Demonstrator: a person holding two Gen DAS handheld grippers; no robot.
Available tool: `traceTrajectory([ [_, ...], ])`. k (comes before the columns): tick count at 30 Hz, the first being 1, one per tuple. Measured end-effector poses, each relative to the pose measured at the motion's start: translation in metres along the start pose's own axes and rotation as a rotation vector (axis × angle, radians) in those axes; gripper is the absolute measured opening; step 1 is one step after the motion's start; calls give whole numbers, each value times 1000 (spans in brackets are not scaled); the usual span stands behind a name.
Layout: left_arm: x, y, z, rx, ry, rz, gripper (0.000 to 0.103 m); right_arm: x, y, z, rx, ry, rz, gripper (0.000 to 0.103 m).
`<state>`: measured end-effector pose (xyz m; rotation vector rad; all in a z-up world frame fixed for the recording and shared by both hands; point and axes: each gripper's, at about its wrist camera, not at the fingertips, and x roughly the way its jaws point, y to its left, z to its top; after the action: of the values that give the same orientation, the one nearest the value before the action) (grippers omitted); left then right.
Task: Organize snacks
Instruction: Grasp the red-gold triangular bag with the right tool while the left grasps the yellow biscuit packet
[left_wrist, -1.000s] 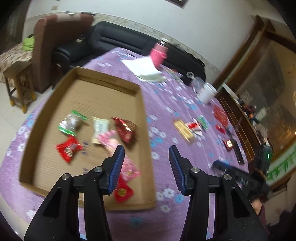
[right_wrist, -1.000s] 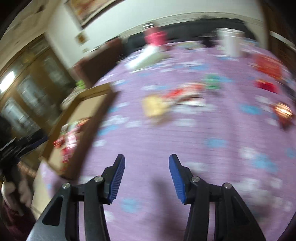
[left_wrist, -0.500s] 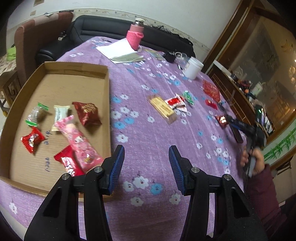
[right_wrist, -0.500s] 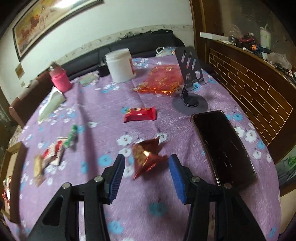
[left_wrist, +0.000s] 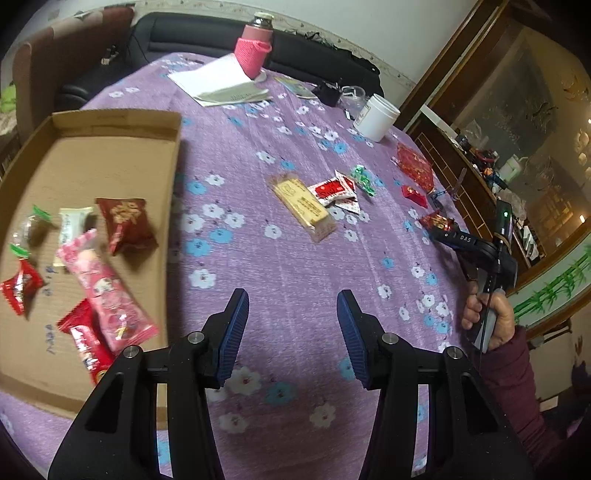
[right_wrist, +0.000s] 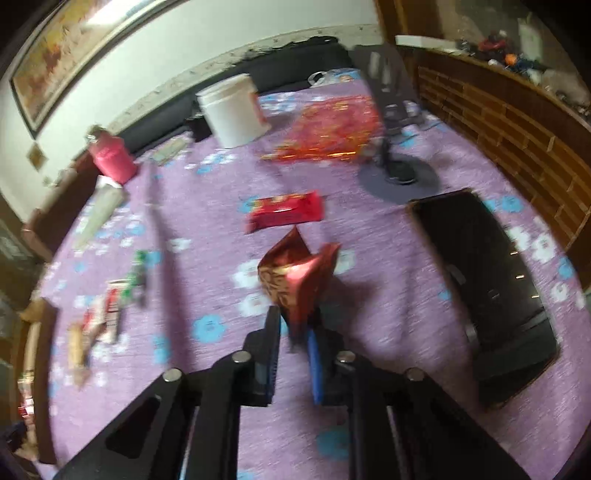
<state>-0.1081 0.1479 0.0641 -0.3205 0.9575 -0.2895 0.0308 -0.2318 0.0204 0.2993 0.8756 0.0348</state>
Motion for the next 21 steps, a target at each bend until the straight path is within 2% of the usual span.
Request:
traceTrajectory([
  [4,9,-9,6,0,21,-15,49,-7,21,-9,-28,6,89,14],
  [6,8,-15,8,18,19,-21,49,-16,23,-14,-13,-8,103,16],
  [8,7,-19,8,42,12,-20,49,-26,16,-17,12,-41,54,32],
  [9,8,-20,8,50,9,-15,49,-29,13,-16,17,-60,34,51],
  [10,10,-19,9,49,11,-13,49,-31,10,-15,19,-80,20,65],
  [14,19,-15,7,33,32,-14,49,-28,4,-4,21,-99,21,67],
  [20,26,-18,15,33,36,2,49,1,28,1,-99,-56,-21,67],
  [21,29,-20,19,34,31,5,49,5,32,0,-113,-57,-37,62],
])
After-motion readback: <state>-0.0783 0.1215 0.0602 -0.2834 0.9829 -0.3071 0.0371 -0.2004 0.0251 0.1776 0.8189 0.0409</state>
